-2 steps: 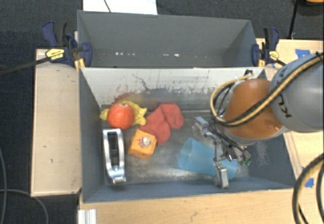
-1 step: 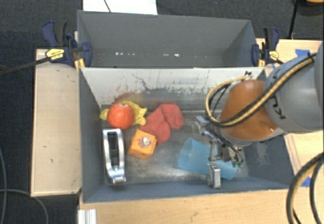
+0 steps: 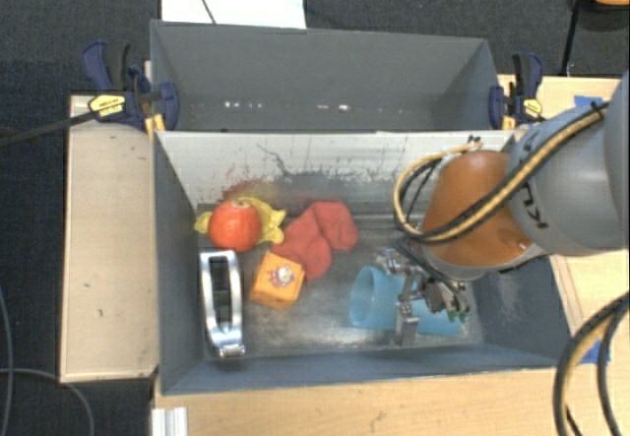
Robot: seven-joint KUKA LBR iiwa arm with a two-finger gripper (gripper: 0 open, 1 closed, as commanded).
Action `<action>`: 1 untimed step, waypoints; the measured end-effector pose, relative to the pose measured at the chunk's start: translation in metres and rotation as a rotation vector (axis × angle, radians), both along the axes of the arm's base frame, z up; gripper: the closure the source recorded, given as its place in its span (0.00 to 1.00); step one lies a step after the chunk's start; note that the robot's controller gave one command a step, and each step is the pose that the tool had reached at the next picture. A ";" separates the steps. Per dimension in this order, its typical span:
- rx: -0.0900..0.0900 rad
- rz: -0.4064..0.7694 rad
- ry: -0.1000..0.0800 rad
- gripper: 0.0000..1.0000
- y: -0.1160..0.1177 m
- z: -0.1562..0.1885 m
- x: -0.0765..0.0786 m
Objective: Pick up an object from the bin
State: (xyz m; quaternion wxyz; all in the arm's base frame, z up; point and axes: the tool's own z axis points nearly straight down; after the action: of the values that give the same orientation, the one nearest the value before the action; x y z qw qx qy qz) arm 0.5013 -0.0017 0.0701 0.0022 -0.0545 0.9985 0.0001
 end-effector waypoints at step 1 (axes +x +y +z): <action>0.000 0.001 0.000 1.00 0.000 0.000 0.000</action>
Offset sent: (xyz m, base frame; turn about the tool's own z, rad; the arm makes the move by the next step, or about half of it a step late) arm -0.0063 -0.0098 -0.0001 -0.0135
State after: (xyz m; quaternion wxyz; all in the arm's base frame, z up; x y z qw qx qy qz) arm 0.5013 -0.0017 0.0701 0.0021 -0.0552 0.9985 0.0001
